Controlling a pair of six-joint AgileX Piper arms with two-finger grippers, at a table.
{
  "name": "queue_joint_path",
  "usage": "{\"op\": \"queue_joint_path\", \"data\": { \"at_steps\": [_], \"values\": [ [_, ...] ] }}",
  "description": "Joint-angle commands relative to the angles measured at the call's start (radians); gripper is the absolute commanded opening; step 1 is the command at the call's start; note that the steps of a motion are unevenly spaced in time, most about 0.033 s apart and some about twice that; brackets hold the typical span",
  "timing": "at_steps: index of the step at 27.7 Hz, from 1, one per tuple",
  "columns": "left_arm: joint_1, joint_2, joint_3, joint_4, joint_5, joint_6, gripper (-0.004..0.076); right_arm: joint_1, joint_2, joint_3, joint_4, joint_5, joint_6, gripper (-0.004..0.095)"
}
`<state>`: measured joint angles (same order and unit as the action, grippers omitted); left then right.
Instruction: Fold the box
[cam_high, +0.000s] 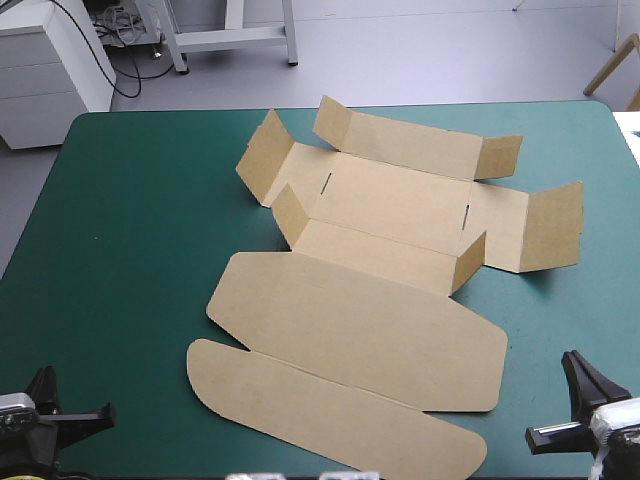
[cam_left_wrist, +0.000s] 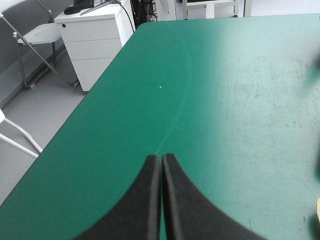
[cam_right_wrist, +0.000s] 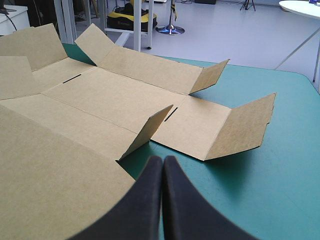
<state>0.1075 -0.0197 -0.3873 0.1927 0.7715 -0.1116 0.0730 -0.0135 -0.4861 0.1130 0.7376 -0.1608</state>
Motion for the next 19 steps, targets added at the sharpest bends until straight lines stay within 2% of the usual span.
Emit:
{"op": "queue_joint_path", "data": {
  "at_steps": [1,5,19],
  "values": [
    [-0.006,-0.011,-0.022,-0.021,-0.074,0.025,-0.0010,0.006,0.002,-0.036,0.002,-0.063,0.009,-0.0018],
    [-0.006,-0.011,-0.024,-0.052,-0.072,0.071,-0.0010,0.006,0.002,-0.036,0.002,-0.063,0.012,-0.0019],
    [-0.006,-0.011,-0.024,-0.052,-0.072,0.071,-0.0010,0.006,0.002,-0.036,0.002,-0.068,0.012,-0.0019]
  ]
}}
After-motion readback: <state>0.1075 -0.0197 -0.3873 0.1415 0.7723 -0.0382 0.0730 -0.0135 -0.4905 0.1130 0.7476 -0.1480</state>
